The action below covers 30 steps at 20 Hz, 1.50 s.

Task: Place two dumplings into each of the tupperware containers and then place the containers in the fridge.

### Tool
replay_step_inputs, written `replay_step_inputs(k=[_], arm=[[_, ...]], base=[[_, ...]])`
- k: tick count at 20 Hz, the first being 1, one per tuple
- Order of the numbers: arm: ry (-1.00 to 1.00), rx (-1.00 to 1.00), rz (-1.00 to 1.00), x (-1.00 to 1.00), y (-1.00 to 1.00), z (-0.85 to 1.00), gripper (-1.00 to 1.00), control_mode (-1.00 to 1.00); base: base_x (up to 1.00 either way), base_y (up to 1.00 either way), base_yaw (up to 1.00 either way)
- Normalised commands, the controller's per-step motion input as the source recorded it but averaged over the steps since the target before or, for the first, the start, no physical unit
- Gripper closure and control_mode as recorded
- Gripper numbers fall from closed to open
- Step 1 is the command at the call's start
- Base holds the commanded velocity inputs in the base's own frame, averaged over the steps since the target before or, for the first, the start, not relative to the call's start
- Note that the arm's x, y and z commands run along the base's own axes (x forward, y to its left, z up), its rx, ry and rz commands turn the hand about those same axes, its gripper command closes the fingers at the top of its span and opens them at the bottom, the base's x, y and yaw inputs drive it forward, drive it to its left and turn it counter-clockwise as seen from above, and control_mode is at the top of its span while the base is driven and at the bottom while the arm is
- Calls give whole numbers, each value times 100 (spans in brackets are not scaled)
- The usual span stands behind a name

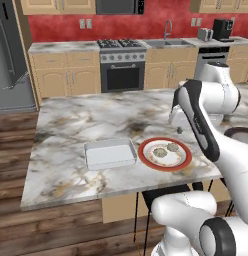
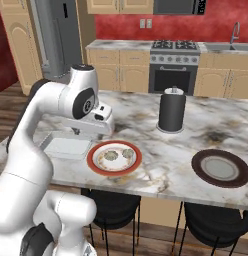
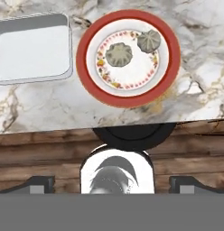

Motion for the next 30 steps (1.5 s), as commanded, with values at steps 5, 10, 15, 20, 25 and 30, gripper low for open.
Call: replay_step_inputs(k=[5,10,15,20,25,30], arm=[[2,0,-13,73,0,-75,-100,-100],[1,-4,-13,49,0,-94,-100,-100],[2,-1,-10,32,0,-70,-100,-100],[13,1,0,24,0,-23,-100,-100],[0,0,0,35,0,-39,-100,-100],[0,0,0,50,0,-60,-100,-100]], base=[[0,0,0],[0,0,0],[0,0,0],[0,0,0],[0,0,0],[0,0,0]])
